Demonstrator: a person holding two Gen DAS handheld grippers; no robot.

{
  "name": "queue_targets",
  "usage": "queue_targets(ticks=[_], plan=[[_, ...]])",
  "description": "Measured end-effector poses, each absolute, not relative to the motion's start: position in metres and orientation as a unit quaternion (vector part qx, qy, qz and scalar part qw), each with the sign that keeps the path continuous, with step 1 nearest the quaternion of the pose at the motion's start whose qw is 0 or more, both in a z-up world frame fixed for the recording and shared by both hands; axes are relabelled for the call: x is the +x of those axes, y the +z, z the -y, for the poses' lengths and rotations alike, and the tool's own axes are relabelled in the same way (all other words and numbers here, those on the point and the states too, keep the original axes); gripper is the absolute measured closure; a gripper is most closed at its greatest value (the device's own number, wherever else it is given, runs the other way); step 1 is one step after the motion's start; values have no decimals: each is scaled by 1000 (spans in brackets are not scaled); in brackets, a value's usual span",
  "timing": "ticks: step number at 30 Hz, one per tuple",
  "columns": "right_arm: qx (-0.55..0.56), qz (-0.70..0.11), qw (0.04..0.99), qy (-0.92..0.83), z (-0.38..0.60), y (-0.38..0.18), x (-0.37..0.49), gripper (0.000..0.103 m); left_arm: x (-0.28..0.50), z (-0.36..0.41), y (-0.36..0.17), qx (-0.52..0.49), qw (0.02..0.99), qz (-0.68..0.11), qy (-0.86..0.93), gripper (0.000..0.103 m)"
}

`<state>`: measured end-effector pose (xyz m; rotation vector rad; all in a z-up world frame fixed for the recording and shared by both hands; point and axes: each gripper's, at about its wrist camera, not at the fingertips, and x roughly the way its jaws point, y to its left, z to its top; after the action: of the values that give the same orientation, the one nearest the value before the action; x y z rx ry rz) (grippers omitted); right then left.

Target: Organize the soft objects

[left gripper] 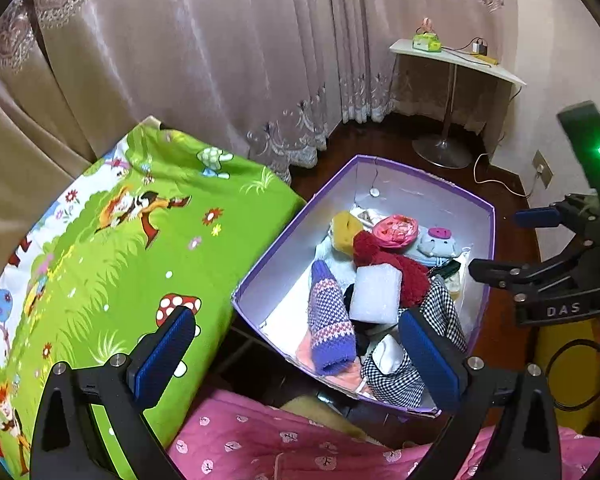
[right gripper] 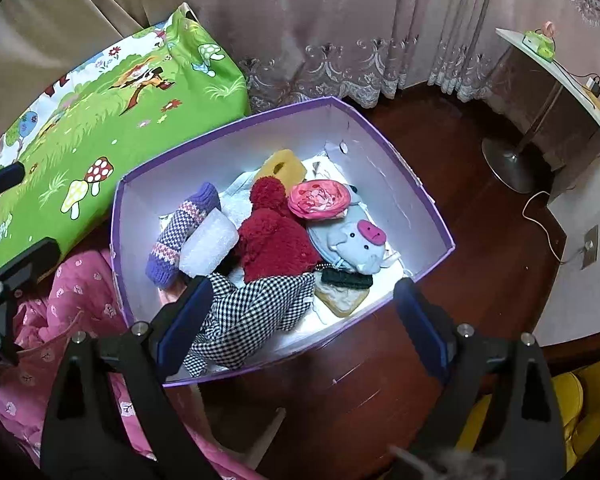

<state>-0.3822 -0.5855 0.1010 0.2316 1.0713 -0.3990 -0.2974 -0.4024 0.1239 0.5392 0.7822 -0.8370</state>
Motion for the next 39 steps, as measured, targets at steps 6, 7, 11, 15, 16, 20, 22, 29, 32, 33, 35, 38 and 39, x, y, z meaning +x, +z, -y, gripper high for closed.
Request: queue_targets(ticks=[6,7,11,15,16,20,22,29,32,33,35,38,39], plan=[[110,-501,837,-189,586,102,-383,10,-300,406,116,259,804,-375,-383,0],[110,-501,837,-189,586,102,-383,10,-300,405,115,258,803,-376,-383,0],[106,-503,837,-188,583,101,-382,10,-300,406,115,256,801,-379,-387,0],[103,-502,838,-186,581,102,-380,10,-301,405,116,250,798,-381,-395,0],[102,-502,838,-186,581,102,-380,10,-302,406,116,249,798,-381,-396,0],[97,-504,838,-186,579,102,-378,10,-303,408,115,251,795,-382,-399,0],[94,-506,838,-184,577,101,-377,10,-304,409,115,251,794,-383,-400,0],[92,-508,837,-181,573,99,-375,10,-302,412,112,251,789,-391,-402,0],[94,-508,837,-181,572,98,-375,10,-302,414,110,254,785,-395,-405,0],[95,-508,837,-181,573,98,-376,10,-302,415,109,254,781,-398,-409,0],[97,-508,836,-181,572,97,-376,10,-303,416,107,251,774,-405,-418,0],[98,-509,836,-183,572,95,-376,10,-302,414,107,241,775,-404,-421,0],[99,-509,836,-182,572,95,-376,10,-302,414,107,241,776,-403,-421,0]])
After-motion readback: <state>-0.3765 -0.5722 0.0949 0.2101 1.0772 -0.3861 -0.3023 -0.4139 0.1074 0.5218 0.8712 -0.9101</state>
